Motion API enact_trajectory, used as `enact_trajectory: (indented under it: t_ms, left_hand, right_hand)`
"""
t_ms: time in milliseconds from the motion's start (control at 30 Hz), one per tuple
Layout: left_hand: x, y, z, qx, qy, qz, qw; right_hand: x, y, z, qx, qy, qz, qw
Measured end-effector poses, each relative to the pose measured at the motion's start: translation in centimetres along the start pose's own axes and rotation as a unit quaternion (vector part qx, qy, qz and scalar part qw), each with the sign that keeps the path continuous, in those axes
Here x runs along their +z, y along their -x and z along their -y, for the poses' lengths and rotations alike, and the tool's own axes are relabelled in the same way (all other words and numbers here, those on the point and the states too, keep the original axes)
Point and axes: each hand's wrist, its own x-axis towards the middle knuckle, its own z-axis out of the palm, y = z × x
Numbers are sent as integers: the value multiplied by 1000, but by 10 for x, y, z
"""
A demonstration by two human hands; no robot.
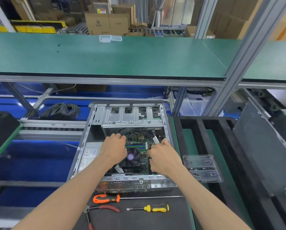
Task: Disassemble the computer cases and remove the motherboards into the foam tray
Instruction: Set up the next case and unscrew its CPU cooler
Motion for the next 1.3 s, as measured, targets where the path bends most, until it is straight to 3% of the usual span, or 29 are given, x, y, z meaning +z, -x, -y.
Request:
enact_trajectory:
  t_ms: [100,333,467,567,667,733,833,900,967,1033,1133,1300]
  left_hand:
    - [4,-5,-13,-10,181,26,983]
    - [20,-9,-22,-19,285,48,957]
    - [25,-10,-31,16,227,63,972]
    - [29,-8,-36,35,199,122,972]
    - [31,-10,-35,38,229,157,960]
    - [32,-8,-34,42,245,167,954]
    - [34,-9,-33,35,249,178,951]
    - [34,-11,-35,33,249,180,951]
    - [33,-12,-36,28,251,179,951]
    - [33,-14,-37,27,253,182,950]
    - [35,-16,-36,25,252,186,950]
    - [36,-19,-34,25,262,188,946]
  right_hand:
    - [2,1,-2,8,-38,-36,999]
    - [3,3,-7,154,-105,-141,972]
    - [1,0,-3,142,-95,-125,977]
    - [1,-3,4,146,-84,-119,978]
    - [4,-14,18,207,-175,-99,958]
    - [6,-25,27,282,-268,-92,917]
    - [6,-44,31,386,-400,-88,826]
    - [7,-55,25,411,-539,-95,729]
    - [7,-60,23,401,-690,-114,592]
    - [8,-63,17,410,-741,-131,514]
    - [10,-70,8,427,-753,-125,485]
    - [3,-80,-1,447,-710,-109,532]
